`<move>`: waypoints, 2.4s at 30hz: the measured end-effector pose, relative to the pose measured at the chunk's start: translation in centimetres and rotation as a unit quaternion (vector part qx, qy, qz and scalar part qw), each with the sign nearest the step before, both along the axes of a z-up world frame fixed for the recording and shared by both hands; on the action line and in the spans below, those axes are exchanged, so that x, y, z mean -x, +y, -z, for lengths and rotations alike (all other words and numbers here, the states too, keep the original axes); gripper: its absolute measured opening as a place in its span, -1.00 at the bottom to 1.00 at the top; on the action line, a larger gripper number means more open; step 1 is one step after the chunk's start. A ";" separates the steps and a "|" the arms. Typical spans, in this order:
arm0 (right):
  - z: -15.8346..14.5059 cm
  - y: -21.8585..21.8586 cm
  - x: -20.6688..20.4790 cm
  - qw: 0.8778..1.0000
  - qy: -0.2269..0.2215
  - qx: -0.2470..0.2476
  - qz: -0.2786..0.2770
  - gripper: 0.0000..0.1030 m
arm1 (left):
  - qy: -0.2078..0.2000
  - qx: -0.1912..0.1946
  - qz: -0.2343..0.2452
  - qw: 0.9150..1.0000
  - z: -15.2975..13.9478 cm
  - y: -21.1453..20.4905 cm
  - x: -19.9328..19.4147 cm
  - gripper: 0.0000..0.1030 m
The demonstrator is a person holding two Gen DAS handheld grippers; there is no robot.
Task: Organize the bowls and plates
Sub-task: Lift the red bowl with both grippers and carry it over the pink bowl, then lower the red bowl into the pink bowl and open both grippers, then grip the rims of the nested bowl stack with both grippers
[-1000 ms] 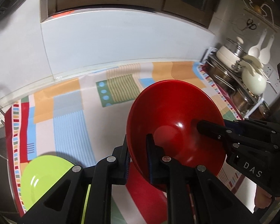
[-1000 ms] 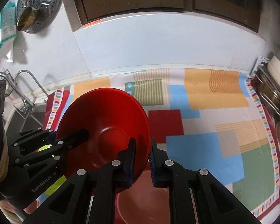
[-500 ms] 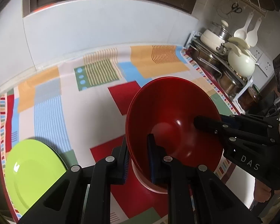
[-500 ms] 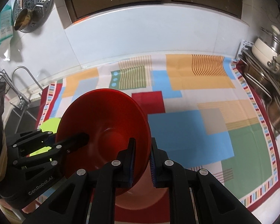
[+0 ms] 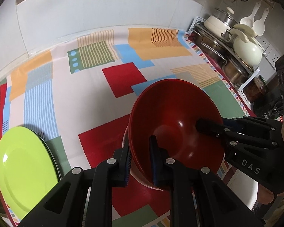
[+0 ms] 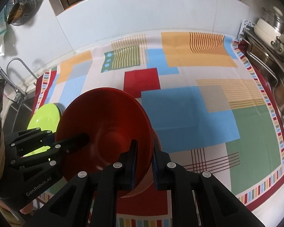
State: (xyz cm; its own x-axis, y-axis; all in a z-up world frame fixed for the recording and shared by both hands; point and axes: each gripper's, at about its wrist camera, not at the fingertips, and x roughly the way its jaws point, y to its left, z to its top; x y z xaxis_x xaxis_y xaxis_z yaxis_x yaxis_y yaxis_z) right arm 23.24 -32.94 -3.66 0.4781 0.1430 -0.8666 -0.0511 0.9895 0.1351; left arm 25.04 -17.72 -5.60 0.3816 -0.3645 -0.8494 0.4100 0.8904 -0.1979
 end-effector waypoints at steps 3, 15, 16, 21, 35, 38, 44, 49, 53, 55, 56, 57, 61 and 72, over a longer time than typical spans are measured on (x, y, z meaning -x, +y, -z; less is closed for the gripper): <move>0.6 -0.3 0.0 1.000 0.008 -0.002 0.001 -0.70 | 0.007 -0.001 0.000 1.000 0.5 -0.2 0.0 -0.65; 2.3 -0.4 0.3 1.000 0.019 0.008 -0.006 -0.70 | 0.004 -0.017 -0.010 1.000 1.3 -0.4 0.1 -0.64; 2.4 -0.4 0.3 1.000 0.018 0.011 -0.007 -0.70 | 0.000 -0.019 -0.010 1.000 1.3 -0.4 0.1 -0.64; 2.4 -0.4 0.5 1.000 0.010 0.021 -0.013 -0.69 | -0.024 -0.029 -0.008 0.999 0.7 -0.7 0.3 -0.47; 1.6 -0.7 1.2 0.999 -0.010 0.031 -0.008 -0.27 | -0.033 -0.021 -0.010 0.999 -0.4 -0.6 0.6 -0.32; 1.4 -0.7 1.4 0.999 -0.015 0.031 -0.008 -0.27 | -0.039 -0.024 -0.014 0.999 -0.5 -0.5 0.6 -0.17; 1.7 -0.7 1.2 0.999 -0.016 0.034 0.000 -0.26 | -0.038 -0.038 -0.029 0.998 0.2 0.1 0.4 0.02; 2.7 -1.1 1.0 0.999 -0.013 0.032 0.017 -0.14 | -0.024 -0.046 -0.039 0.998 1.4 0.2 0.3 0.05; 3.8 -1.6 0.9 0.999 -0.003 0.020 0.031 -0.14 | -0.008 -0.050 -0.041 0.998 2.7 0.1 0.2 0.05; 4.3 -1.8 0.8 0.999 0.003 0.012 0.038 -0.14 | 0.003 -0.050 -0.042 0.998 3.3 0.0 0.0 0.05; 4.6 -1.9 0.8 0.999 0.006 0.007 0.042 -0.14 | 0.010 -0.049 -0.043 0.998 3.6 0.0 0.0 0.05; 4.8 -2.0 0.8 0.999 0.008 0.004 0.045 -0.15 | 0.013 -0.047 -0.044 0.998 3.8 0.0 0.0 0.05; 5.6 -2.2 0.9 0.998 0.016 -0.013 0.053 -0.15 | 0.021 -0.047 -0.051 0.997 4.4 -0.2 -0.1 0.05; 6.9 -1.9 0.6 0.997 0.040 -0.038 0.050 -0.30 | 0.054 -0.022 -0.057 0.997 5.5 -0.3 -0.6 -0.24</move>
